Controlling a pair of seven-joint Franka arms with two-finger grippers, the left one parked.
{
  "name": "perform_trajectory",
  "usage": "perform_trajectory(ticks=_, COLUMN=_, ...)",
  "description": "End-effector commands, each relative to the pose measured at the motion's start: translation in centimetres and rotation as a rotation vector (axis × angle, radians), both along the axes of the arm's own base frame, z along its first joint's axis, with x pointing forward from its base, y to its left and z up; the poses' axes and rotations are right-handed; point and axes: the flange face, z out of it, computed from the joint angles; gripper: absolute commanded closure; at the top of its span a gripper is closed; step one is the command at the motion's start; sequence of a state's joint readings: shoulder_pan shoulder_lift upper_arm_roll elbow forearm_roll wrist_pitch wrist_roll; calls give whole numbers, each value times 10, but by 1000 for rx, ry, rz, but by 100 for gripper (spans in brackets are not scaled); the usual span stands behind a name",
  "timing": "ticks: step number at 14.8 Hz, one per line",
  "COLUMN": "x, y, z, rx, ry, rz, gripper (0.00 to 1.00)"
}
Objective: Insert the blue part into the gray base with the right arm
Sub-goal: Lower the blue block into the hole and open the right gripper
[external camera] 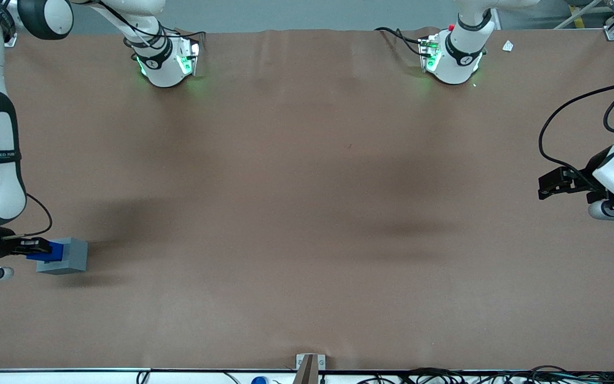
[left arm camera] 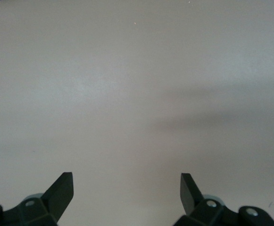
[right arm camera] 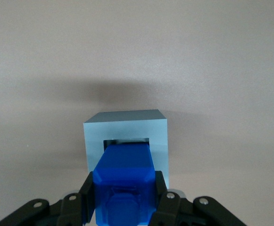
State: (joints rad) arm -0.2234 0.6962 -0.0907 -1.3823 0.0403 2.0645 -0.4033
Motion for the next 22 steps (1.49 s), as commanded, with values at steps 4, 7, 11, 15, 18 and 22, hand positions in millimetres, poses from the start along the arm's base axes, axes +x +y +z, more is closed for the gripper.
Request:
perform_trajectory(ticks=4, x=3, y=-3, z=-12, rx=35, ry=-14, rz=-29, gripper=100)
perform_trajectory(ticks=7, x=3, y=-2, z=-16, rx=38, ry=-9, rz=-28, gripper=100)
perform_trajectory(ticks=11, x=5, y=-3, z=-19, rx=31, ry=-26, rz=-30, gripper=98)
perform_trajectory(ticks=15, x=5, y=-3, z=-18, rx=52, ry=-35, rz=-48, gripper=0)
perform_trajectory(ticks=18, x=3, y=-7, z=-11, rx=82, ry=-45, rz=-71, gripper=0)
perform_trajectory(ticks=22, x=-12, y=13, z=64, rx=104, ry=-1, rz=-43, gripper=0)
